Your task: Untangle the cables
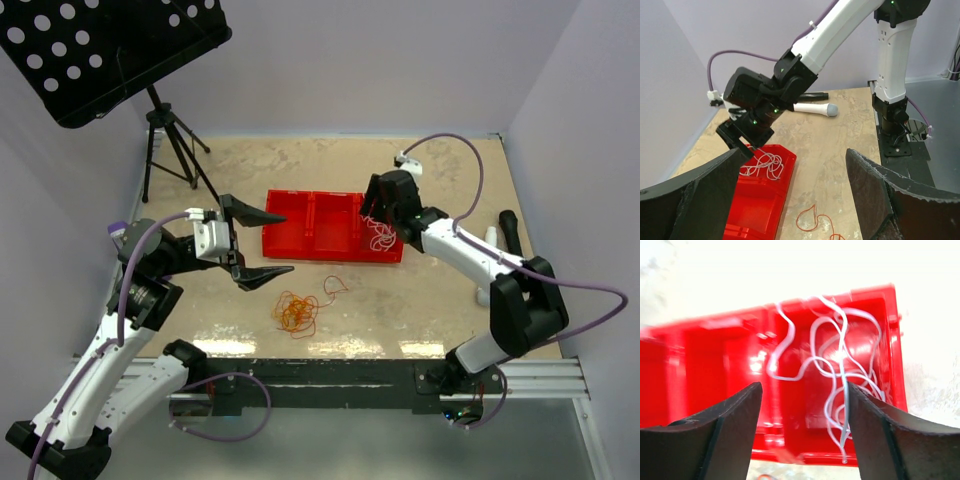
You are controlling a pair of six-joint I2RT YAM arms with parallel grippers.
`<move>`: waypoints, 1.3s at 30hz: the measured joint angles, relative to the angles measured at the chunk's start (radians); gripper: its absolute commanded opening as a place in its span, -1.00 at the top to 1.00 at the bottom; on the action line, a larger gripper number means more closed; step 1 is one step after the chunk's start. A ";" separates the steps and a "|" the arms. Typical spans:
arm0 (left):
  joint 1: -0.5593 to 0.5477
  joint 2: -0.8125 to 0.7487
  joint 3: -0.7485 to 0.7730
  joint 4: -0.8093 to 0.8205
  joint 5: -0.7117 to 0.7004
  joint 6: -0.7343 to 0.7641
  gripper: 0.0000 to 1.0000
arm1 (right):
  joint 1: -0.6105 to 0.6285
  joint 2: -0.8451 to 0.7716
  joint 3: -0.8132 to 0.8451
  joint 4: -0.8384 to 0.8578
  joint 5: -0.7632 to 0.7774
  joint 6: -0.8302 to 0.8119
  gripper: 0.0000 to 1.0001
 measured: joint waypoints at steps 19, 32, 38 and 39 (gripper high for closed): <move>0.000 -0.004 -0.032 -0.057 -0.018 0.107 -0.82 | -0.026 0.093 0.039 0.006 0.002 -0.004 0.38; 0.000 -0.009 -0.048 -0.089 -0.018 0.143 -0.82 | -0.047 -0.098 0.042 -0.034 0.010 -0.016 -0.09; 0.000 -0.010 -0.049 -0.089 -0.018 0.142 -0.82 | -0.116 -0.107 0.017 -0.037 0.029 -0.016 -0.15; 0.000 -0.010 -0.049 -0.089 -0.018 0.142 -0.82 | -0.125 -0.102 0.005 -0.040 0.030 -0.016 -0.14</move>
